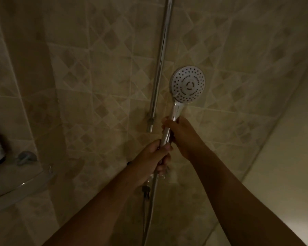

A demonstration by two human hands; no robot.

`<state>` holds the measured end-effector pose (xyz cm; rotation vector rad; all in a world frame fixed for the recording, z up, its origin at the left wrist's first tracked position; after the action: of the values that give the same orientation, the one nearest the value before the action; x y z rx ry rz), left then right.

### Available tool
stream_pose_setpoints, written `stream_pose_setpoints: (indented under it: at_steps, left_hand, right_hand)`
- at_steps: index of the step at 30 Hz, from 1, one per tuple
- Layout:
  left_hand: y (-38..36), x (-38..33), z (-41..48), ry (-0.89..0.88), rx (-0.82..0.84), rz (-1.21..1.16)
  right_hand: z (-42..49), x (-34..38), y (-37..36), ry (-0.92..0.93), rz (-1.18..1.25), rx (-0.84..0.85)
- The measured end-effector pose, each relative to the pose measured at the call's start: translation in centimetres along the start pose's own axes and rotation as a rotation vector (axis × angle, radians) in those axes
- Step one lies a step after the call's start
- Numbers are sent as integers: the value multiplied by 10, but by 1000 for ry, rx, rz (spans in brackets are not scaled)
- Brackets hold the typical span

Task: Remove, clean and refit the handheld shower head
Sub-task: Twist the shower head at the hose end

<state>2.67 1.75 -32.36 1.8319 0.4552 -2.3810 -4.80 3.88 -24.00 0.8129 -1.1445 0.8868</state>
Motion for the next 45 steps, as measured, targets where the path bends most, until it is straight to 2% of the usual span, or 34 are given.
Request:
stream_pose_setpoints:
  at_steps: [6,11,13,17,21,27,33,39,42,45]
  left_hand:
    - [-5,-28,17,-77,97,-151]
    - [-16,-61,36,-47,192,-212]
    - [-19,-77,45,-40,174,-134]
    - [-21,-126,71,-74,103,237]
    - [-20,-177,91,-90,23,439]
    - [-28,-212,104,-172,-32,453]
    - [-25,-199,103,-186,-110,432]
    - [-31,-164,95,-159,-89,337]
    - [-42,-154,90,-146,-18,347]
    - [-56,-130,82,-47,88,367]
  right_hand:
    - [-6,16,-9,0,-242,222]
    - [-1,59,6,68,-309,249]
    - [8,78,19,66,-386,196]
    - [29,118,35,79,-507,163]
    - [46,166,54,108,-573,60]
    - [55,203,61,176,-619,22]
    - [49,191,60,249,-584,110]
    - [40,160,69,297,-418,49]
    - [34,150,71,266,-213,106]
    - [25,137,67,220,142,230]
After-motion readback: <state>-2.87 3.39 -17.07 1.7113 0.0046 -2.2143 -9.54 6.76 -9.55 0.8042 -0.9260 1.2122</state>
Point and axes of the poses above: each hand's wrist, its own z-axis towards the middle knuckle, its own y-axis out of the back of the hand, x = y × z, the point moved 10 cm from there along z, towards the middle knuckle, and after that the axes turned 8 degrees about x, right-handed, at the moved point
